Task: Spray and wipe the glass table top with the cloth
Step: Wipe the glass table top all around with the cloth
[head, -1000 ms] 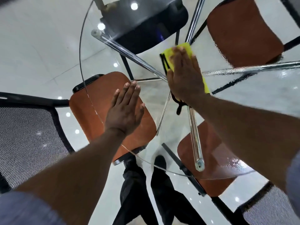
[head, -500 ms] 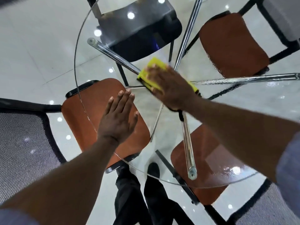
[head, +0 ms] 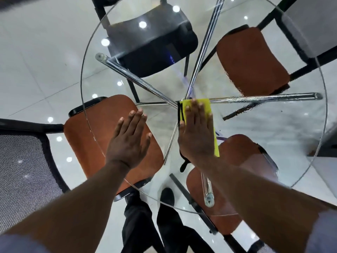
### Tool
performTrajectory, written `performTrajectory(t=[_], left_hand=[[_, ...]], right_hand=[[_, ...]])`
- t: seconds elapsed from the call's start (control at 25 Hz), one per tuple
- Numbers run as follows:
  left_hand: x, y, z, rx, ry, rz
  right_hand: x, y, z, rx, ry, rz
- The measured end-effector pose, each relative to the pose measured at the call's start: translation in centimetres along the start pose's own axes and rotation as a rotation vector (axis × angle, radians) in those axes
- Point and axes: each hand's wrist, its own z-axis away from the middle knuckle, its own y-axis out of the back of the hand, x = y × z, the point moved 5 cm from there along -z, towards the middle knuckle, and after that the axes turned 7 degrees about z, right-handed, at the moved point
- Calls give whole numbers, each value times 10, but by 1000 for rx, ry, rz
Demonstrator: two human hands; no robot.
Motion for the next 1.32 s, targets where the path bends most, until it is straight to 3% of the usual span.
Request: performTrajectory(t=[0.16, 0.28, 0.4, 0.56, 0.64, 0.84, 1.0, 1.12, 1.32], left_hand=[[-3, -2, -1, 18, -6, -3], [-2, -3, -1, 26, -12, -7], [-3, -2, -2, 4, -7, -1], [1, 1, -2, 0, 4, 6], [1, 1, -3, 1, 8, 29], [0, -2, -3, 3, 4, 10], [-2, -3, -3, 23, -27, 4], [-3, -3, -3, 7, -17, 13], [-2, -2, -1, -12, -23, 25]], right_hand=[[35, -18, -99, 99, 278, 20], [82, -24, -146, 154, 0, 51], [81, -9, -93, 152, -224, 45], [33, 10, 62, -46, -130, 17], [24, 14, 95, -122, -109, -16], [41, -3, -7, 18, 80, 45], [59, -8, -92, 34, -69, 80], [56, 4, -36, 41, -136, 53], [34, 35, 156, -11, -144, 28]])
